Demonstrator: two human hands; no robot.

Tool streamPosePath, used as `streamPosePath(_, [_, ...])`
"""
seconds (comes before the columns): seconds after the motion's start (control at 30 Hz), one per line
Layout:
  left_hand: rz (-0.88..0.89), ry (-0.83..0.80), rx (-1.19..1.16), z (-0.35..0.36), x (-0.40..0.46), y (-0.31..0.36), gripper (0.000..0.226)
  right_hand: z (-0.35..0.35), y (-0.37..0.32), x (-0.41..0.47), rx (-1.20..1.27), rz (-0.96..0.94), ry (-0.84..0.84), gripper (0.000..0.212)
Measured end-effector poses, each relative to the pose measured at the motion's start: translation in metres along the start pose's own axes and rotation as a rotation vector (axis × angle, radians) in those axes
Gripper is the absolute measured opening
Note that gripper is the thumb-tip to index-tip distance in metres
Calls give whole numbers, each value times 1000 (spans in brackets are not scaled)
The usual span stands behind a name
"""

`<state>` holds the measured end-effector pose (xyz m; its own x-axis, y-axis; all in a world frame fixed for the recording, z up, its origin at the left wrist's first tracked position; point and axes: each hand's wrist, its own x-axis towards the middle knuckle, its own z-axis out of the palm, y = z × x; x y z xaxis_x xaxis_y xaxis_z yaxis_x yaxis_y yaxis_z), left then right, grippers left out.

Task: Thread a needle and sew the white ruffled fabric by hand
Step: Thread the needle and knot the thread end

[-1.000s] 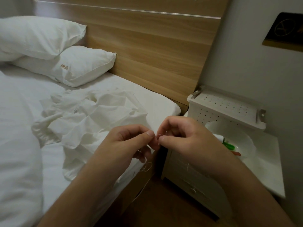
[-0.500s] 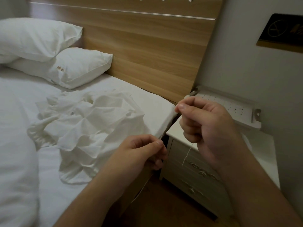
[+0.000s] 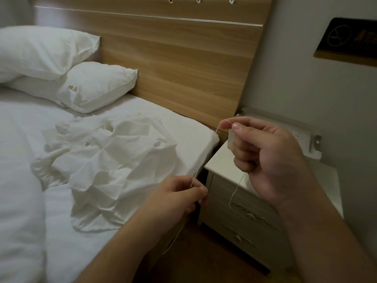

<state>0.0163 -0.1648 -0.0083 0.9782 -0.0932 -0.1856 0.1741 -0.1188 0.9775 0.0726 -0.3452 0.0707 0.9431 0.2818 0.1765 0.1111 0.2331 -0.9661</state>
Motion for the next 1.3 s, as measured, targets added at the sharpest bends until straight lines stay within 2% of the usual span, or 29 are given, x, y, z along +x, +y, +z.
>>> streamPosePath(0.43, [1,90,159,0,10,-15,26,-8,-5,4,132,-34,54,19])
streamPosePath(0.73, [-78,144,264,-2,20,-27,21,-12,-5,5,163,-84,90,26])
streamPosePath(1.2, [-178,208,202,-4,32,-51,32,-14,-9,5,199,-104,116,30])
streamPosePath(1.3, [-230,218,157,-6,35,-53,43,-15,-11,4,221,-115,126,31])
